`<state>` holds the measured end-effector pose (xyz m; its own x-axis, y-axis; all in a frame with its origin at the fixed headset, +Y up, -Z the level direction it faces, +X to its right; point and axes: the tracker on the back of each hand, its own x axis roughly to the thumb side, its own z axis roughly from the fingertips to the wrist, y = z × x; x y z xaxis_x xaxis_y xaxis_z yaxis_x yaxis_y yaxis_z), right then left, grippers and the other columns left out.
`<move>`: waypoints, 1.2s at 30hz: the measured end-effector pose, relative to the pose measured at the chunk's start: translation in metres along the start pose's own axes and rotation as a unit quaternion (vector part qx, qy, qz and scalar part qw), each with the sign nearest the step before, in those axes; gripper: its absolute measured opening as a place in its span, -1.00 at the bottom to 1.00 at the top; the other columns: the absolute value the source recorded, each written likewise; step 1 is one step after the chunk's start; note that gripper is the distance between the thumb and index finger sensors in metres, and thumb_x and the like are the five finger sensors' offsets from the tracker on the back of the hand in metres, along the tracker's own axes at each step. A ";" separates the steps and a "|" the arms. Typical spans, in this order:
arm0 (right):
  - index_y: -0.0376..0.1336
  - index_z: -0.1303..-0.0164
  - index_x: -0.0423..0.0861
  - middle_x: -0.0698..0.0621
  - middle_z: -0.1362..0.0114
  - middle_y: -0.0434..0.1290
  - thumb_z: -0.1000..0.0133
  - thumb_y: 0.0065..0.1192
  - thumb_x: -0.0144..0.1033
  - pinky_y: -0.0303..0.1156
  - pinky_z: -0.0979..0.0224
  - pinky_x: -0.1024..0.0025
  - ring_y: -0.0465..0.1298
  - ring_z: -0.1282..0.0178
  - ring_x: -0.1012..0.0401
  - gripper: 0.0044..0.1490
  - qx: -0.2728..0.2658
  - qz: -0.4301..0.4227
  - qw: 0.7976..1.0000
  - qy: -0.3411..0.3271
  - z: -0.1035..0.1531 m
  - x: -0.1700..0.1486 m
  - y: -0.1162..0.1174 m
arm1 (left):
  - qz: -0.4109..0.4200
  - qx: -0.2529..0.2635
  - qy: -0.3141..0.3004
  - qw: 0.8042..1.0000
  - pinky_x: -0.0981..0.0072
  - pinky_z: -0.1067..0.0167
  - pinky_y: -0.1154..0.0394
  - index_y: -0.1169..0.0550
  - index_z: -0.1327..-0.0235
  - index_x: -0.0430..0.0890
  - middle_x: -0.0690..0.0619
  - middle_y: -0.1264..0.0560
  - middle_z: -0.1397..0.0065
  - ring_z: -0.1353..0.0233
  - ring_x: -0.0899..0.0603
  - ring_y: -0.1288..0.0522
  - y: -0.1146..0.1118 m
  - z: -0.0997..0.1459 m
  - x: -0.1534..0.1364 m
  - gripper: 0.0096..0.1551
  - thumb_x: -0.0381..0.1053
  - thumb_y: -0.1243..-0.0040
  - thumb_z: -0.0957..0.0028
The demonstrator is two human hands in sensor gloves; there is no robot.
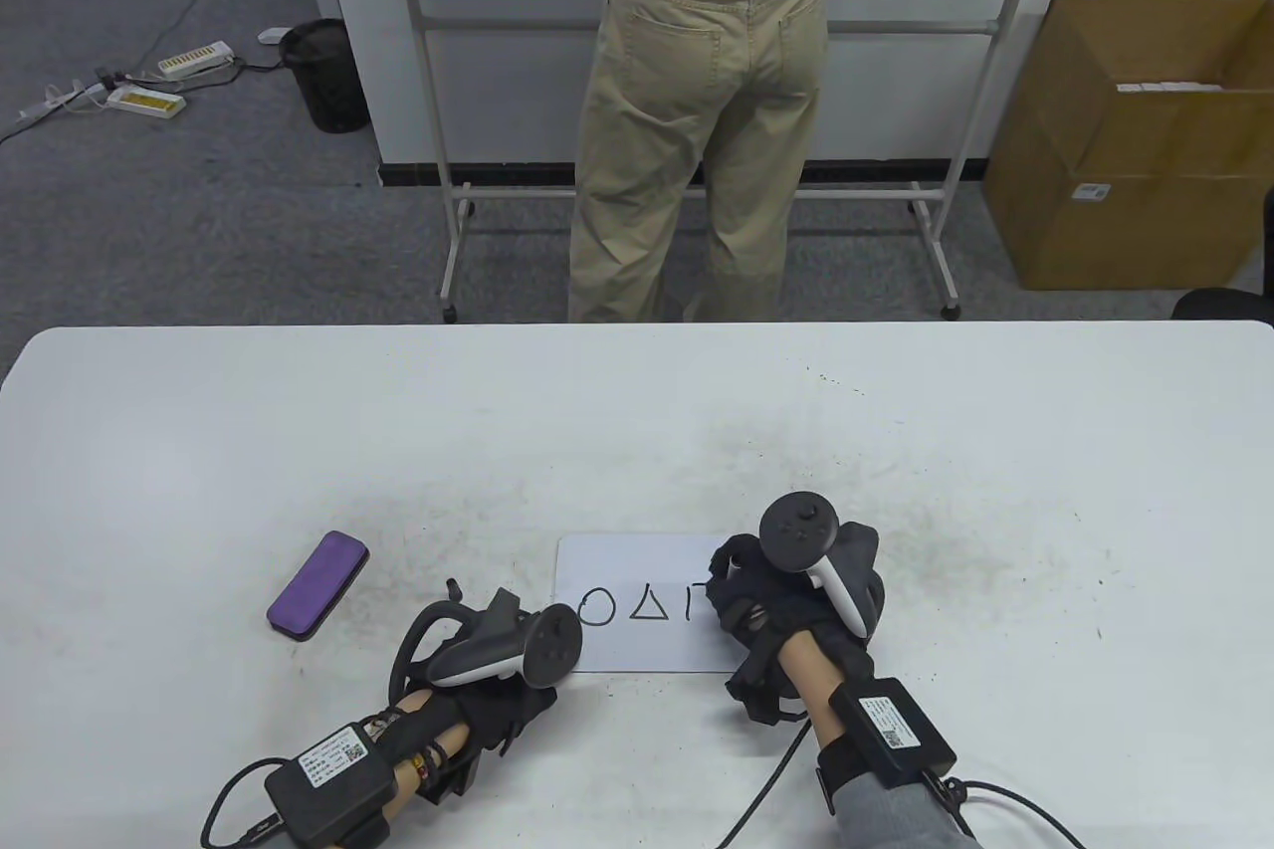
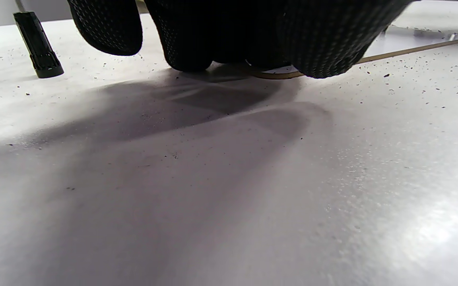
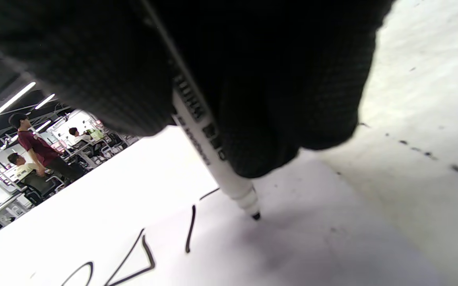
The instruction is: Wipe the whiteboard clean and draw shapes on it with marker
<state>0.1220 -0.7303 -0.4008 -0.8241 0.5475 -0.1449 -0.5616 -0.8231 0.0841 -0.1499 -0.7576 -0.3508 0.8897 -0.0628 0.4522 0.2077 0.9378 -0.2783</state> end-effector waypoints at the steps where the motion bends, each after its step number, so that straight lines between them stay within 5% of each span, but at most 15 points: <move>1: 0.54 0.01 0.03 -0.08 -0.17 0.64 0.19 0.61 -0.13 0.76 0.05 0.32 0.82 0.06 0.06 -0.48 0.001 -0.009 1.000 0.002 0.002 0.001 0.000 | 0.000 0.000 0.000 1.000 -0.19 -0.49 -0.33 -0.44 -0.31 0.14 0.15 -0.27 -0.64 -0.64 -0.11 -0.34 0.000 0.000 0.000 -0.35 0.11 -0.21 0.14; 5: 0.53 0.00 0.03 -0.08 -0.17 0.63 0.19 0.61 -0.14 0.76 0.05 0.32 0.82 0.06 0.05 -0.47 -0.023 -0.060 0.998 -0.026 0.007 0.009 0.000 | 0.001 0.000 -0.001 1.000 -0.19 -0.49 -0.33 -0.44 -0.31 0.15 0.15 -0.27 -0.64 -0.64 -0.11 -0.34 0.000 0.000 0.000 -0.35 0.12 -0.21 0.14; 13: 0.53 -0.01 0.04 -0.09 -0.18 0.63 0.19 0.61 -0.16 0.76 0.03 0.31 0.81 0.04 0.05 -0.47 0.017 -0.049 0.998 -0.028 0.004 0.016 0.022 | -0.002 0.000 -0.001 1.000 -0.19 -0.49 -0.34 -0.44 -0.31 0.14 0.14 -0.27 -0.64 -0.64 -0.12 -0.34 0.000 0.000 0.001 -0.35 0.12 -0.21 0.14; 32: 0.53 -0.01 0.03 -0.09 -0.19 0.62 0.18 0.60 -0.16 0.75 0.01 0.30 0.81 0.03 0.04 -0.47 0.005 -0.070 0.997 0.013 0.006 -0.016 -0.001 | -0.001 0.000 -0.001 1.000 -0.20 -0.49 -0.33 -0.44 -0.30 0.14 0.14 -0.27 -0.64 -0.64 -0.11 -0.34 0.000 0.000 0.001 -0.35 0.12 -0.21 0.15; 36: 0.52 -0.01 0.04 -0.08 -0.19 0.62 0.18 0.60 -0.15 0.75 0.02 0.29 0.81 0.03 0.05 -0.47 -0.023 -0.133 0.991 -0.005 0.013 -0.021 -0.010 | 0.000 -0.004 -0.004 1.000 -0.20 -0.50 -0.33 -0.42 -0.33 0.14 0.14 -0.25 -0.65 -0.65 -0.12 -0.32 -0.001 0.001 0.000 -0.33 0.14 -0.20 0.15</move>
<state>0.1440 -0.7312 -0.3861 -0.6479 0.7475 -0.1463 -0.7555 -0.6551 -0.0014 -0.1500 -0.7579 -0.3498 0.8861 -0.0607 0.4595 0.2117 0.9349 -0.2848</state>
